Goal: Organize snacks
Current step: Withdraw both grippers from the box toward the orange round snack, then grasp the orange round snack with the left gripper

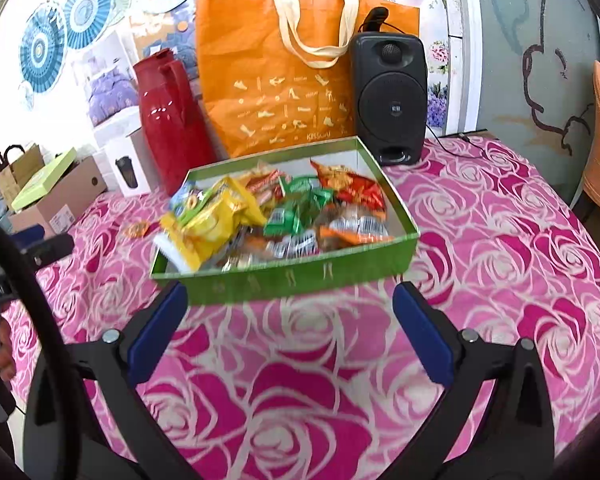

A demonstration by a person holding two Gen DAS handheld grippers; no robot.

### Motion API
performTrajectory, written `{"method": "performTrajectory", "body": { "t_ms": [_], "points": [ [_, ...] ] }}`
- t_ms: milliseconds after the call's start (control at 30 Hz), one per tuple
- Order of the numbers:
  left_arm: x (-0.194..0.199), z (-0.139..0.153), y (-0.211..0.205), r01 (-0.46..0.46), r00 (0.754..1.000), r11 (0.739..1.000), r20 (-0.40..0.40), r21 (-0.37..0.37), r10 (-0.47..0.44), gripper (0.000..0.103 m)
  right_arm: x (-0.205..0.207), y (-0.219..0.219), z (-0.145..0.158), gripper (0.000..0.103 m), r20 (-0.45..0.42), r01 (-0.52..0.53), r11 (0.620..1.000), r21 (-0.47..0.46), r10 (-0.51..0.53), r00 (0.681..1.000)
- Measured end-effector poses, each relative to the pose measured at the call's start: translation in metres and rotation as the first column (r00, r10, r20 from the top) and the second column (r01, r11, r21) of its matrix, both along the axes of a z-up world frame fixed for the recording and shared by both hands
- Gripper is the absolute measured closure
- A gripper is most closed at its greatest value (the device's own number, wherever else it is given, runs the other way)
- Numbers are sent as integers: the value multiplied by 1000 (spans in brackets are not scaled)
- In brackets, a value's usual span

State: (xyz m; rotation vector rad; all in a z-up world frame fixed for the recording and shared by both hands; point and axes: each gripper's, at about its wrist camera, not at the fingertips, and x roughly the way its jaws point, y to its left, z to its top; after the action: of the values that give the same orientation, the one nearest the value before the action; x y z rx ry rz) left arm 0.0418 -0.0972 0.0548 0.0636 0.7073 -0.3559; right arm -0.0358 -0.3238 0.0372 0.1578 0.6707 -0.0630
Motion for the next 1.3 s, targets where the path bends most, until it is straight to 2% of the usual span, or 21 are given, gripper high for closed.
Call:
{"method": "performTrajectory", "body": {
  "t_ms": [200,300,400,567,700,767,833,900,933,1033,1133,1167,1233,1300],
  "points": [
    [-28,-26,-1,6,999,999,-41,43,-4,1,-15,12,-6,1,-25,-5,1000,4,5,1000],
    [-29,-33,9,15,997,1000,-80,15,-13,1,-15,24,-9,1,-30,-51,998,36,52,998],
    [-23,-36,29,-17,994,999,-113,-29,14,1,-6,49,-11,1,-33,-148,987,56,150,988],
    [0,-39,71,-80,985,994,-159,-76,68,1,26,110,-11,1,-8,-366,927,76,368,930],
    [21,-40,102,-99,982,986,-172,-134,75,1,65,152,-14,1,-10,-463,883,75,465,885],
    [35,-39,114,-106,982,984,-172,-146,81,1,86,169,-17,4,-11,-489,870,66,490,871],
    [51,-38,123,-95,984,981,-167,-172,66,2,102,182,-19,22,-13,-499,864,65,501,865],
    [70,-40,126,-77,985,980,-165,-181,47,11,128,198,-27,35,-35,-501,863,65,504,863],
    [78,-41,126,-65,986,982,-163,-179,36,22,136,201,-30,36,-43,-498,865,61,501,864],
    [110,-54,124,-35,981,984,-192,-173,1,41,172,210,-49,37,-86,-474,878,65,478,874],
    [139,-70,122,-13,974,982,-223,-191,-30,42,196,211,-64,47,-114,-449,892,58,453,884],
    [147,-75,122,-8,972,980,-232,-198,-39,43,206,211,-70,48,-128,-435,899,57,439,890],
    [162,-85,120,9,965,975,-253,-221,-66,52,221,210,-79,49,-150,-414,908,65,419,896],
    [177,-94,117,22,957,970,-275,-240,-89,52,233,209,-87,49,-164,-394,917,60,399,902]
  ]
}}
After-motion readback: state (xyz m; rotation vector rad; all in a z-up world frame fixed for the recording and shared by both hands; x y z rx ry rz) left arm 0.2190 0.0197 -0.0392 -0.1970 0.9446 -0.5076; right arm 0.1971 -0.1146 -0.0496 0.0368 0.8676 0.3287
